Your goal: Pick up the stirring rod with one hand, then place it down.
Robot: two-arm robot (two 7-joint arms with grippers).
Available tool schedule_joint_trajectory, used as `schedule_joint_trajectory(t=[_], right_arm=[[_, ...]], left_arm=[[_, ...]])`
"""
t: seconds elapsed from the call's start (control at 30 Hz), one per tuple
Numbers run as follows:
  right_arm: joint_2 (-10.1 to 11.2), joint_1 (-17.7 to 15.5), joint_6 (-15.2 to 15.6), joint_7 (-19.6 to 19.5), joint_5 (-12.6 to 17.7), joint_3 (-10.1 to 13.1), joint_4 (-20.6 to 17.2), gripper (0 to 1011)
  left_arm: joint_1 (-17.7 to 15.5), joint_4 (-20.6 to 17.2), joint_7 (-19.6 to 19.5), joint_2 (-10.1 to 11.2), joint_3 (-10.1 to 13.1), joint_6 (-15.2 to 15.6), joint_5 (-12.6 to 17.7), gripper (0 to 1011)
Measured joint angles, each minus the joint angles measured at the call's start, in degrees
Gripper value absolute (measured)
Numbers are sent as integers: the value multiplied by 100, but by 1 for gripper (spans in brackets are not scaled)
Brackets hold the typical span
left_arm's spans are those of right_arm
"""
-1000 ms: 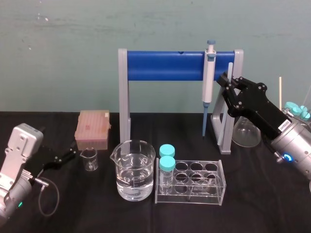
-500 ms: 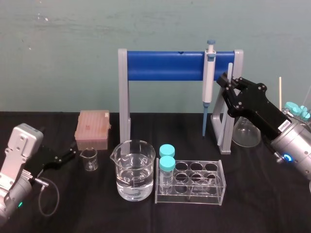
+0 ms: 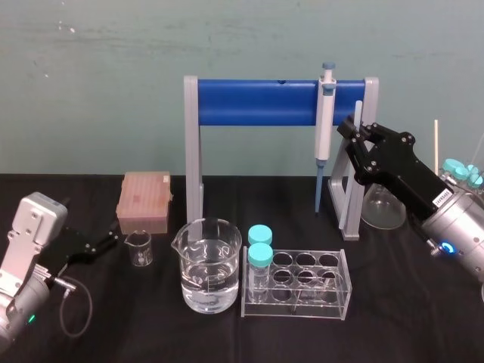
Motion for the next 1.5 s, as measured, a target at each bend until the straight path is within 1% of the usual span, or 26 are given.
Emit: schedule_joint_trajectory(t=[0.57, 0.7, 0.77, 0.87, 1.07, 1.1, 1.3, 1.5], right_arm=[[9, -22, -6, 0, 22, 15, -3, 69], [23, -34, 88, 71, 105, -20, -5, 69], [42, -51, 152, 131, 156, -56, -13, 69], [95, -104, 262, 285, 255, -179, -56, 69], [169, -156, 369, 402, 333, -367, -77, 69], [169, -156, 369, 402, 333, -367, -77, 70], [184, -121, 430, 401, 330, -507, 80, 69], [89, 13, 443, 389, 302, -652, 361, 69]], left_arm=[[0, 0, 0, 0, 0, 0, 0, 1000], [0, 0, 0, 0, 0, 0, 0, 1000], [0, 0, 0, 0, 0, 0, 0, 1000], [0, 0, 0, 0, 0, 0, 0, 1000], [0, 0, 0, 0, 0, 0, 0, 1000], [0, 0, 0, 0, 0, 0, 0, 1000], [0, 0, 0, 0, 0, 0, 0, 1000], [0, 0, 0, 0, 0, 0, 0, 1000]])
